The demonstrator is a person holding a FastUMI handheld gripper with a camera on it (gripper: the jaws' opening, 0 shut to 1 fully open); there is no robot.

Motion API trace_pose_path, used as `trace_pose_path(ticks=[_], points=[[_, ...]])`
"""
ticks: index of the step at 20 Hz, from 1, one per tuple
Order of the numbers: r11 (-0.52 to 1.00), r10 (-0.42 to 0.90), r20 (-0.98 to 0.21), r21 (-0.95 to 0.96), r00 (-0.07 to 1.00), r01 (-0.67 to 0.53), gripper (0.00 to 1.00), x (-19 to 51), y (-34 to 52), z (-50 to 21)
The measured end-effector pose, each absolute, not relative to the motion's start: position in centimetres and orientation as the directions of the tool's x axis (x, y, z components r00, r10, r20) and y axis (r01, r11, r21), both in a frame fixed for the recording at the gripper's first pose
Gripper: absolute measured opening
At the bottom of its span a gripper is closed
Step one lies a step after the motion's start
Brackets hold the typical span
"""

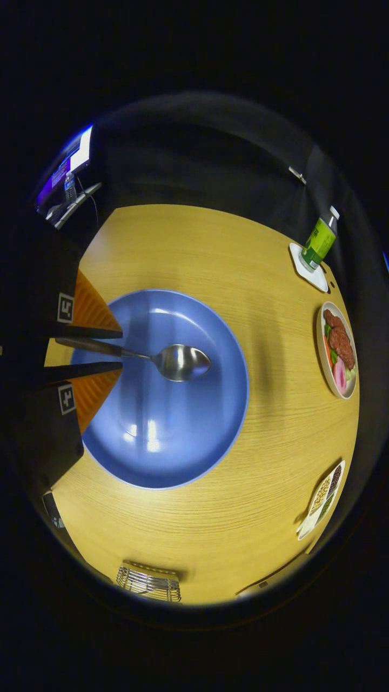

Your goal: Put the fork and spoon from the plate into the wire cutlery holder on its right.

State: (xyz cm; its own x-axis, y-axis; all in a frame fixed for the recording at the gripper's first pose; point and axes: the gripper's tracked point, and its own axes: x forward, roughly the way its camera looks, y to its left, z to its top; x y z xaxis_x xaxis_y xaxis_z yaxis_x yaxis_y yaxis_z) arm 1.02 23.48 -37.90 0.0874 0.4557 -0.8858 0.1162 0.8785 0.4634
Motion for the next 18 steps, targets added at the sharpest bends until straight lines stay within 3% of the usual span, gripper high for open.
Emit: trace_pose_path(ticks=[8,9,10,12,18], points=[[0.906,0.406,-0.913,0.408,0.044,0.114,0.26,0.8,24.4,-40.5],[0.904,0.411,-0.911,0.413,0.043,0.110,0.25,0.8,24.4,-41.4],[0.893,0.436,-0.899,0.437,0.031,0.109,0.12,0.7,24.3,-40.8],[0.874,0.471,-0.882,0.471,0.028,0.121,0.07,0.3,24.1,-40.6],[0.812,0.554,-0.826,0.563,0.099,0.151,0.08,0.6,20.4,-37.4]])
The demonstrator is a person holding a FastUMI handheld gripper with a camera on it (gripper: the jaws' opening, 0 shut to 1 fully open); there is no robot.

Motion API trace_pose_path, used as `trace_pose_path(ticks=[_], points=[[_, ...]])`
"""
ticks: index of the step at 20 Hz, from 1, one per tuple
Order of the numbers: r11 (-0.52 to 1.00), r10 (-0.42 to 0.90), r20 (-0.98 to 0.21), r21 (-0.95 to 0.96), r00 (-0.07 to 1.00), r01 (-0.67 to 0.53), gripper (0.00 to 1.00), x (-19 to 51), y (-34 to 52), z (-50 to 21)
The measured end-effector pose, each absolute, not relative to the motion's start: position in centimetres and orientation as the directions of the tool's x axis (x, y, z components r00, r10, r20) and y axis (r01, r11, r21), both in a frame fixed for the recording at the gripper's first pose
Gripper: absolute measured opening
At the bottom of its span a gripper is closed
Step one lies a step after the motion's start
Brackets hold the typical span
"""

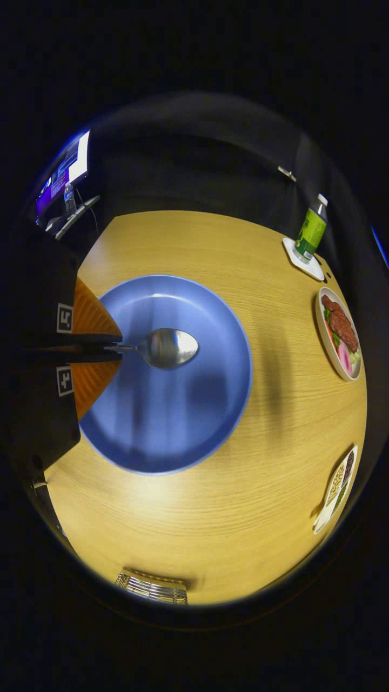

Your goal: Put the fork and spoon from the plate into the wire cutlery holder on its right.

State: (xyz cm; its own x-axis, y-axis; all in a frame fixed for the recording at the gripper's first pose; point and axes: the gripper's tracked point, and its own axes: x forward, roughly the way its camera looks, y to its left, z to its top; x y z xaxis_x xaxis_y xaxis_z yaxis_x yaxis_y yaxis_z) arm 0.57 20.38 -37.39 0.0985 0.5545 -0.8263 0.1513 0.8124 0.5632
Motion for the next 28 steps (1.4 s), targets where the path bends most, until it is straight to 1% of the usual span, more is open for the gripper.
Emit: trace_pose_path(ticks=[6,10,14,18,21,23,28], points=[[0.783,0.589,-0.796,0.604,0.135,0.149,0.07,0.1,16.5,-34.6],[0.759,0.615,-0.768,0.638,0.176,0.130,0.07,0.0,13.1,-30.8],[0.767,0.604,-0.768,0.633,0.213,0.103,0.07,-0.5,6.8,-27.1],[0.805,0.551,-0.804,0.583,0.221,0.112,0.07,-1.4,-0.3,-25.1],[0.841,0.500,-0.844,0.527,0.194,0.125,0.07,-2.8,-5.4,-25.3],[0.865,0.467,-0.872,0.485,0.148,0.127,0.07,-4.0,-8.1,-25.9],[0.914,0.398,-0.917,0.395,-0.014,0.094,0.07,-6.2,-12.9,-28.9]])
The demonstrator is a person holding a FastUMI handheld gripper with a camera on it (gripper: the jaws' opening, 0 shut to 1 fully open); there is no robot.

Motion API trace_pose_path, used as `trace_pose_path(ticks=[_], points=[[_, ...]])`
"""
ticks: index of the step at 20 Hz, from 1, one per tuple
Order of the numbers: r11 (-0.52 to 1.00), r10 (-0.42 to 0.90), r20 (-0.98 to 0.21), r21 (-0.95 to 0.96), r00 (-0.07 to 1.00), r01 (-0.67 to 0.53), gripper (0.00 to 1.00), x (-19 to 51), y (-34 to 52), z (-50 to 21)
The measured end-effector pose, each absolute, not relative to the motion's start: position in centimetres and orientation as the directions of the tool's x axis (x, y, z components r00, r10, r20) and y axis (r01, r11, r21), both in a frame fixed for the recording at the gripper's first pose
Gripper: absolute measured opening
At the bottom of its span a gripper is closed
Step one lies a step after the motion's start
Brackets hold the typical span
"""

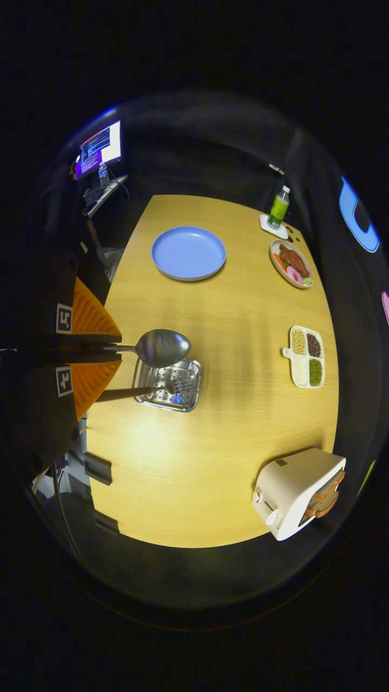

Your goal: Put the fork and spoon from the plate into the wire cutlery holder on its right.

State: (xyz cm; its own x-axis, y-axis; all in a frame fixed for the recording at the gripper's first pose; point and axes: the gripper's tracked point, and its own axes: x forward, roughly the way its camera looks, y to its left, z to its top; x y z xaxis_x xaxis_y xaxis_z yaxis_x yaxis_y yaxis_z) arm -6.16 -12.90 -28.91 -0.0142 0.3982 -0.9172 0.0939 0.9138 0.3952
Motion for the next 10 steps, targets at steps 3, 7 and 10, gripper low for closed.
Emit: trace_pose_path(ticks=[3,7,10], points=[[0.933,0.359,-0.927,0.352,-0.106,0.081,0.07,-6.3,-14.1,-31.4],[0.944,0.330,-0.916,0.324,-0.226,0.065,0.07,-6.2,-14.6,-34.3],[0.953,0.302,-0.910,0.300,-0.285,0.052,0.07,-5.5,-14.5,-35.9]])
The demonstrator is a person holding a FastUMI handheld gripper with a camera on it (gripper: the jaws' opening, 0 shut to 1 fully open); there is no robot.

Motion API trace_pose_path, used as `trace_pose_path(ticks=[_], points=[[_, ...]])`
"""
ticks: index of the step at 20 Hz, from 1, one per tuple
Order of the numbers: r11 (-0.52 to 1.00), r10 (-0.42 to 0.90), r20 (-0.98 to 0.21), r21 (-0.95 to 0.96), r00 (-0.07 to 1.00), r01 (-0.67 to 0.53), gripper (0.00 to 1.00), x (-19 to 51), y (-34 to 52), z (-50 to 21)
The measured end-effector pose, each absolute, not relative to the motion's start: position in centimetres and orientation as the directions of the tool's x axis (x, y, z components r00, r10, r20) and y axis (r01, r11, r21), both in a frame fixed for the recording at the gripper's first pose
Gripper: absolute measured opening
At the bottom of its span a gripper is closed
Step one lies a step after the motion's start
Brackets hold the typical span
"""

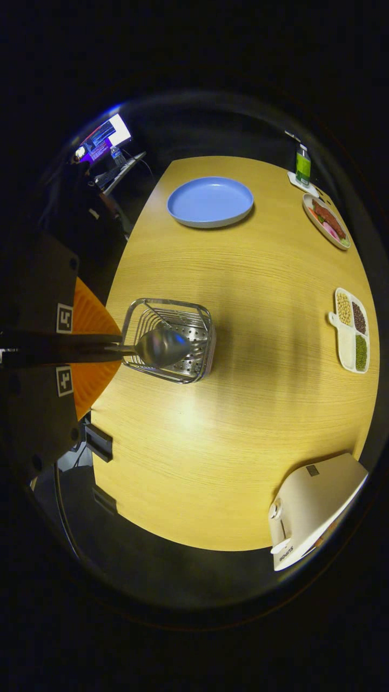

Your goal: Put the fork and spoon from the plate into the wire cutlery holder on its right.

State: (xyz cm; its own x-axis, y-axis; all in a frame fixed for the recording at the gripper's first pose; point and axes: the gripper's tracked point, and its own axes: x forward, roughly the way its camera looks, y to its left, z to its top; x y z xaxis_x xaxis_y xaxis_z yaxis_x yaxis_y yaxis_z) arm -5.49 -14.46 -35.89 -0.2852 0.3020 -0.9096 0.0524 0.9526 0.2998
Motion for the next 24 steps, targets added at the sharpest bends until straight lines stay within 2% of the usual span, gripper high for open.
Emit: trace_pose_path(ticks=[9,15,17,19,20,22,24], points=[[0.960,0.272,-0.887,0.279,-0.374,0.038,0.07,-4.0,-13.2,-39.2],[0.957,0.289,-0.890,0.281,-0.354,0.074,0.10,-3.4,-12.7,-39.9],[0.951,0.310,-0.897,0.297,-0.314,0.089,0.14,-3.1,-12.6,-39.6],[0.943,0.332,-0.910,0.314,-0.246,0.112,0.24,-2.3,-12.4,-39.0],[0.939,0.340,-0.918,0.321,-0.205,0.120,0.29,-2.0,-12.4,-38.5],[0.933,0.351,-0.930,0.337,-0.109,0.129,0.31,-1.6,-12.6,-37.6],[0.930,0.352,-0.936,0.350,0.002,0.113,0.40,-1.3,-13.0,-36.2]])
